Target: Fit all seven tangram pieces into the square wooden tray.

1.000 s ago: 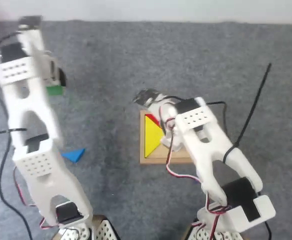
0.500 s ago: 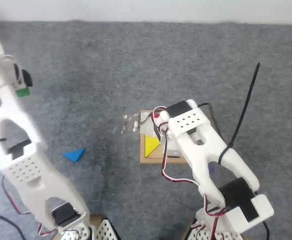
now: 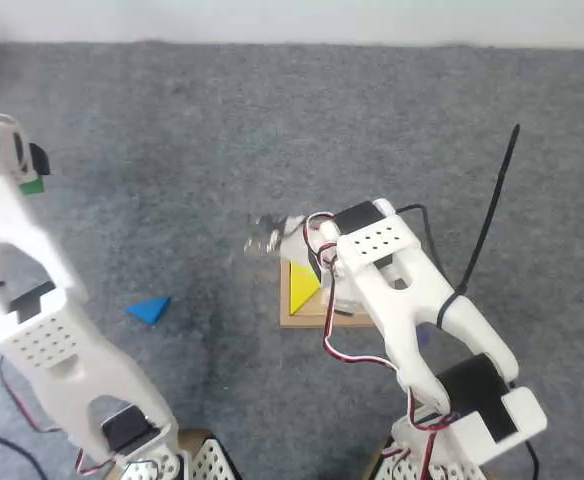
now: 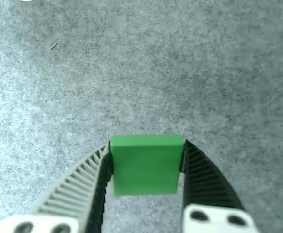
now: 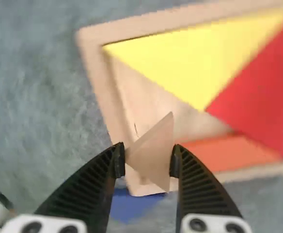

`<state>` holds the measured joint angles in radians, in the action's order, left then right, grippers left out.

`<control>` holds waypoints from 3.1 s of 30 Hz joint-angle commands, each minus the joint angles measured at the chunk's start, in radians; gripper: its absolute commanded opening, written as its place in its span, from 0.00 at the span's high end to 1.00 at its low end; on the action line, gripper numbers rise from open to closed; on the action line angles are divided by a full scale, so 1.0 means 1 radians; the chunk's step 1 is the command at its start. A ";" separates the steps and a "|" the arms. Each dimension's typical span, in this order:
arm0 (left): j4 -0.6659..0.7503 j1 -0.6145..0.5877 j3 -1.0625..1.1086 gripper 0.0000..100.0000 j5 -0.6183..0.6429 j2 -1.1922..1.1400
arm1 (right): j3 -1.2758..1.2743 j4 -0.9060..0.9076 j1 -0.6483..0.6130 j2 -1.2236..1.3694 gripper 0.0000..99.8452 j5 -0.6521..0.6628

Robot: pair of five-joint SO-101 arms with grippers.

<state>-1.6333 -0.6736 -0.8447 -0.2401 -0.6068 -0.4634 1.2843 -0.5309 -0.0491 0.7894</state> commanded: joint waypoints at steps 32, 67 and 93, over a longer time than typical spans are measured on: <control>0.031 -0.002 -0.039 0.86 -0.002 0.017 | 0.216 -0.104 0.065 0.223 0.84 -1.312; -0.066 0.064 -0.077 0.85 -0.008 0.029 | 0.184 -0.031 0.133 0.012 0.63 -1.123; 0.164 0.979 1.400 0.85 -0.170 0.910 | -0.525 -0.599 0.705 -0.386 0.64 -0.563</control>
<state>-1.5290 0.1933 0.4565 -0.3966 0.2662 -0.9943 0.7211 0.1504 -0.3897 0.2079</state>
